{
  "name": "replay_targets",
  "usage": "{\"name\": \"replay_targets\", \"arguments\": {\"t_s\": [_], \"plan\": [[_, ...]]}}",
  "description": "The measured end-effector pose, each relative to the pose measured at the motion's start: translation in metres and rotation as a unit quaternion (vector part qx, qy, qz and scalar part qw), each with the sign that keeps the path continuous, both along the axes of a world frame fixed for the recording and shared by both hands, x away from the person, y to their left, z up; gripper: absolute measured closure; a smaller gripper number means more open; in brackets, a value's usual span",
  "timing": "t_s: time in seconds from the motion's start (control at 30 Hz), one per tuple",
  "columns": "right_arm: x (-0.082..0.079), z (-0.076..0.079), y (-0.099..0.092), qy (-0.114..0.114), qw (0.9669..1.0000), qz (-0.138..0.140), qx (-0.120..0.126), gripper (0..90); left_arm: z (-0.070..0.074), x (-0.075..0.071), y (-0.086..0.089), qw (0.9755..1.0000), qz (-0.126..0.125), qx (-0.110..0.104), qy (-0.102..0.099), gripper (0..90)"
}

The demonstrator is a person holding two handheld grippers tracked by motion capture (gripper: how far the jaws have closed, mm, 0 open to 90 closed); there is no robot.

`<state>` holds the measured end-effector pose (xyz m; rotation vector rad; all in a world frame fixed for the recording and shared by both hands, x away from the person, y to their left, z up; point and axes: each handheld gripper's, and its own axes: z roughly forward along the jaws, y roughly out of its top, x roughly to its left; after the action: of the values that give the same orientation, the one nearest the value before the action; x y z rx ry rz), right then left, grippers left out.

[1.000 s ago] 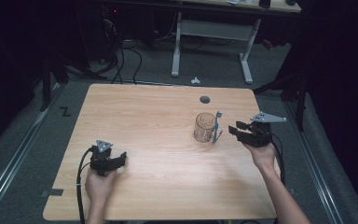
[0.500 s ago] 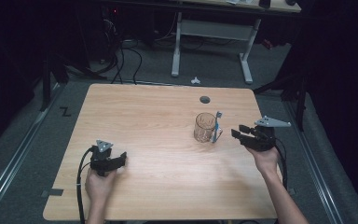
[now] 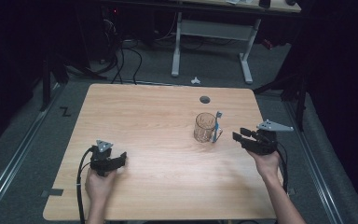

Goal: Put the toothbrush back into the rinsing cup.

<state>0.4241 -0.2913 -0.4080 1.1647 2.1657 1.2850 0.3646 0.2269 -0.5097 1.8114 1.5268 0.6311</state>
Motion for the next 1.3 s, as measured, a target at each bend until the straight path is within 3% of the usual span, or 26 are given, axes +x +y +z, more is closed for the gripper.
{"name": "replay_targets", "arguments": {"t_s": [0.6,0.87,1.3], "plan": [[-0.007,-0.014,-0.006,0.014,0.9998,-0.006,0.013,55.3,0.000,0.000,0.000,1.0000,0.000,0.000,0.000,28.4],[-0.010,-0.021,-0.005,0.019,0.9998,-0.006,0.007,55.8,0.000,0.000,0.000,1.0000,0.000,0.001,0.000,28.5],[-0.015,-0.030,-0.008,0.030,0.9993,-0.007,0.023,56.0,0.000,0.000,0.000,1.0000,0.000,0.001,0.000,28.4]]}}
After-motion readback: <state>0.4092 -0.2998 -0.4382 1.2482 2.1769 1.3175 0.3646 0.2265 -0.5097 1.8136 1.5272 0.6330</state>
